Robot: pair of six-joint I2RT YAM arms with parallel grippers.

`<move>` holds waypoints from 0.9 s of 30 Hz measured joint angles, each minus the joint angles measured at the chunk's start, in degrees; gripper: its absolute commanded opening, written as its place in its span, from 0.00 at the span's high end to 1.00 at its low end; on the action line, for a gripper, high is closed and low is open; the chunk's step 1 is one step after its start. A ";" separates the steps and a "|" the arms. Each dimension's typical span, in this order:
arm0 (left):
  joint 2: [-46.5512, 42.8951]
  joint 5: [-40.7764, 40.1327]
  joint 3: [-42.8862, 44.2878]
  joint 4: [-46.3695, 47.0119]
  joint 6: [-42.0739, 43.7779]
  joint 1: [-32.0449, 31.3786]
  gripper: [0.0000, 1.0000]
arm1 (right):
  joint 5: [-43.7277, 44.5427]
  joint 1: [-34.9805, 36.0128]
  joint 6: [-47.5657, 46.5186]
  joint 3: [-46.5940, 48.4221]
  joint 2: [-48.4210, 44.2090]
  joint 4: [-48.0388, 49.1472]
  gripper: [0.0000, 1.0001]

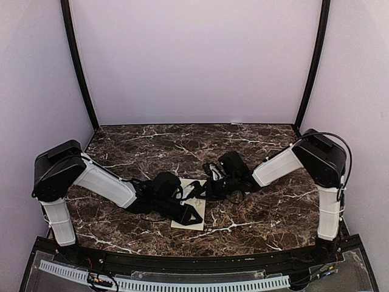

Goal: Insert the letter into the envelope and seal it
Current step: Seal the envelope flap on the envelope.

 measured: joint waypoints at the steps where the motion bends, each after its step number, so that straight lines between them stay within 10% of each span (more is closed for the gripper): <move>1: 0.00 -0.02 0.00 0.00 0.00 0.00 0.88 | 0.09 0.00 -0.17 0.00 0.00 -0.02 0.99; 27: -0.11 0.02 -0.11 -0.09 -0.02 0.00 0.88 | -1.07 5.09 -1.01 -5.18 -4.15 -1.44 1.00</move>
